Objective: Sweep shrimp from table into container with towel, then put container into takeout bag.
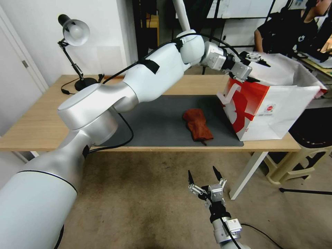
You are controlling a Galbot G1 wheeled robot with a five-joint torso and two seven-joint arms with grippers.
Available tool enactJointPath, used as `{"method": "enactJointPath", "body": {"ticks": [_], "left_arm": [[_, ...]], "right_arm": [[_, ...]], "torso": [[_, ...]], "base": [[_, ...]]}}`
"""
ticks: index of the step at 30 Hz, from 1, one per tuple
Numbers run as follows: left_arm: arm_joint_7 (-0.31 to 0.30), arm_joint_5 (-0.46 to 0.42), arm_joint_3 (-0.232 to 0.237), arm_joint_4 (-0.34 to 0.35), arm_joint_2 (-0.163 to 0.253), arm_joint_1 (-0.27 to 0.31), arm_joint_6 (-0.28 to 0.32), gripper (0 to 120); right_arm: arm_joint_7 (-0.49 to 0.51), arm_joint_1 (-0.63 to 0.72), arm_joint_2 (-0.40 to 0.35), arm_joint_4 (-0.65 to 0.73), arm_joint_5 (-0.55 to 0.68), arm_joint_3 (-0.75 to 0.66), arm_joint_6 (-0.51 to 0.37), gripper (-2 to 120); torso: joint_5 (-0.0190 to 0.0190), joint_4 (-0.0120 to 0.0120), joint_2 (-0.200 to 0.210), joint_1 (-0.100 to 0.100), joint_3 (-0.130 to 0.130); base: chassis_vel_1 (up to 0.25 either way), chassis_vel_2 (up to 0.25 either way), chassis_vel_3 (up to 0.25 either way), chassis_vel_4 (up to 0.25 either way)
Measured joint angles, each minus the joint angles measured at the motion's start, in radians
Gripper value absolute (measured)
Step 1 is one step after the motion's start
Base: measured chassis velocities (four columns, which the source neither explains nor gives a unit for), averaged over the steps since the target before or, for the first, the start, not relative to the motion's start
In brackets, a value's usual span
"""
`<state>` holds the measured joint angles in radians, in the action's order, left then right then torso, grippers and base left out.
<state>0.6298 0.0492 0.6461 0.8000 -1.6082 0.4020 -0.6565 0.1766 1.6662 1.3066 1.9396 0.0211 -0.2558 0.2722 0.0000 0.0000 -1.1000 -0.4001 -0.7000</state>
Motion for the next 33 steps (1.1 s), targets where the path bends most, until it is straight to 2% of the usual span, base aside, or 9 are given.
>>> {"method": "enactJointPath", "body": {"ticks": [7, 11, 14, 15, 21, 23, 25, 28, 33], "left_arm": [[-0.067, -0.130, 0.010, -0.005, 0.000, 0.004, 0.054, 93], [-0.184, -0.262, 0.044, -0.009, 0.001, 0.002, 0.132, 100], [-0.350, -0.452, 0.094, 0.037, 0.000, -0.021, 0.279, 100], [-0.350, -0.452, 0.094, 0.037, 0.000, -0.021, 0.279, 100], [-0.623, -0.725, 0.132, 0.211, 0.014, -0.084, 0.558, 100], [-0.684, -0.792, 0.132, 0.265, 0.035, -0.103, 0.620, 100], [-0.826, -0.942, 0.115, 0.398, 0.095, -0.155, 0.739, 100], [-0.926, -1.026, 0.091, 0.484, 0.138, -0.197, 0.794, 100], [-1.006, -1.108, 0.044, 0.587, 0.199, -0.259, 0.833, 100]], "right_arm": [[0.000, 0.000, -0.003, 0.001, 0.001, 0.000, -0.004, 100], [-0.001, -0.001, -0.002, 0.001, 0.001, 0.001, -0.005, 100], [-0.001, 0.001, -0.002, 0.003, 0.001, 0.003, -0.005, 100], [-0.001, 0.001, -0.002, 0.003, 0.001, 0.003, -0.005, 100], [-0.002, 0.008, -0.005, 0.006, 0.001, 0.003, -0.005, 100], [-0.002, 0.009, -0.005, 0.007, 0.001, 0.003, -0.005, 100], [-0.002, 0.009, -0.006, 0.009, 0.001, 0.004, -0.005, 100], [-0.002, 0.009, -0.006, 0.011, 0.001, 0.005, -0.005, 100], [-0.002, 0.009, -0.004, 0.013, -0.002, 0.008, -0.006, 100]], "torso": [[0.0000, -0.0001, 0.000, 0.000, 0.000], [-0.0001, 0.0002, 0.000, 0.000, 0.000], [-0.0001, -0.0002, 0.000, 0.000, 0.000], [-0.0001, -0.0002, 0.000, 0.000, 0.000], [0.0002, -0.0010, 0.000, 0.000, 0.000], [0.0003, -0.0011, 0.000, 0.000, 0.000], [-0.0002, 0.0002, 0.000, 0.000, 0.000], [-0.0003, 0.0003, 0.000, 0.000, 0.000], [-0.0003, 0.0001, 0.000, 0.000, 0.000]], "base": [[0.000, 0.000, 0.000, 0.000], [0.000, 0.000, 0.000, 0.000], [0.000, 0.000, 0.000, 0.000], [0.000, 0.000, 0.000, 0.000], [0.000, 0.000, 0.000, 0.000], [0.000, 0.000, 0.000, 0.000], [0.000, 0.000, 0.000, 0.000], [0.000, 0.000, 0.000, 0.000], [0.000, 0.000, 0.000, 0.000]]}}
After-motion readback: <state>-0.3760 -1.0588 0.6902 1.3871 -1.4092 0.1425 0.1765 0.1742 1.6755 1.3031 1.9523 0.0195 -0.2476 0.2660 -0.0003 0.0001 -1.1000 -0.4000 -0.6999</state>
